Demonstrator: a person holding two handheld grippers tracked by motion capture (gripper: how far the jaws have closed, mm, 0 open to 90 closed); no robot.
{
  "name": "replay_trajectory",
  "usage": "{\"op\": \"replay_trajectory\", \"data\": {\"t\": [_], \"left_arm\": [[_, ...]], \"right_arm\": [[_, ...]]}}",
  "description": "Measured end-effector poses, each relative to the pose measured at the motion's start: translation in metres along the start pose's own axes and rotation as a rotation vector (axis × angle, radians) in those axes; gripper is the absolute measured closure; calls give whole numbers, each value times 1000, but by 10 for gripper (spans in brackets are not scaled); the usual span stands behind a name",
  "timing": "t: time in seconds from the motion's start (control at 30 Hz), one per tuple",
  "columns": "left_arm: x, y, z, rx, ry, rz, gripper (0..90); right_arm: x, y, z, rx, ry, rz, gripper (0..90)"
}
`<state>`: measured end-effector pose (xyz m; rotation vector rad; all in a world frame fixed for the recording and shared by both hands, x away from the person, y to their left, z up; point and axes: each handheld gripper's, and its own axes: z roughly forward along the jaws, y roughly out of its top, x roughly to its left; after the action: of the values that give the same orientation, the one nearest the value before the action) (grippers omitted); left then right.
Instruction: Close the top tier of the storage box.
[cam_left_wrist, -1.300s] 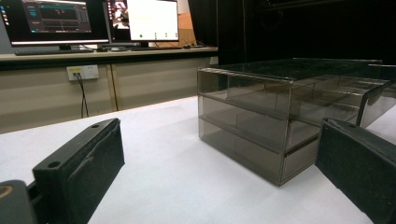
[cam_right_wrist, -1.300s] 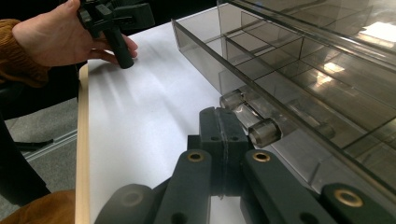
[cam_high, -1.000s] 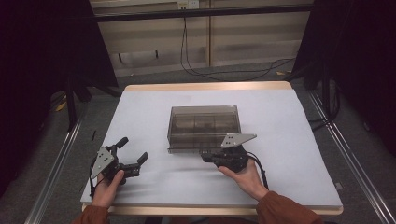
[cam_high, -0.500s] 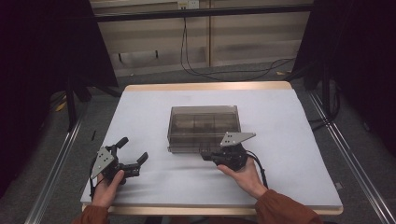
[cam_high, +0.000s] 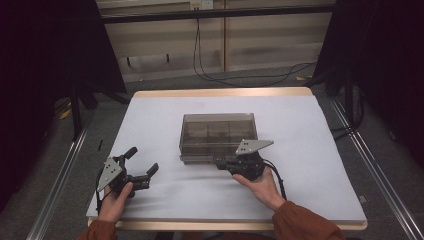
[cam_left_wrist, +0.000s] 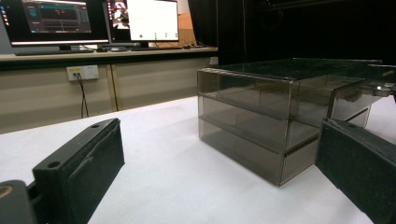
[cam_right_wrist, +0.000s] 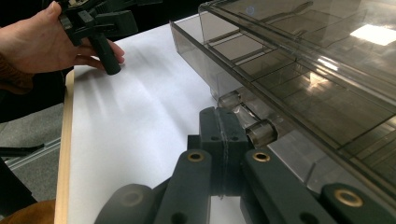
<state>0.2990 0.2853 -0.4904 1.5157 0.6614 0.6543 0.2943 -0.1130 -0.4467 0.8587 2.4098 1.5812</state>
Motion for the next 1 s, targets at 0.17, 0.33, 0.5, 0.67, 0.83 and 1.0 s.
{"op": "replay_trajectory", "data": {"t": [0.17,0.33,0.5,0.67,0.83,1.0], "left_arm": [[0,0,0,0,0,0,14],[0,0,0,0,0,0,14],[0,0,0,0,0,0,13],[0,0,0,0,2,3,13],[0,0,0,0,0,0,13],[0,0,0,0,2,2,13]], "right_arm": [[-3,1,1,-1,-4,1,900],[-4,1,1,-1,-13,0,900],[-6,1,2,-7,-17,4,900],[-8,2,3,-6,-25,2,900],[-10,3,4,-5,-29,-1,900],[-11,4,6,-4,-36,-3,900]]}}
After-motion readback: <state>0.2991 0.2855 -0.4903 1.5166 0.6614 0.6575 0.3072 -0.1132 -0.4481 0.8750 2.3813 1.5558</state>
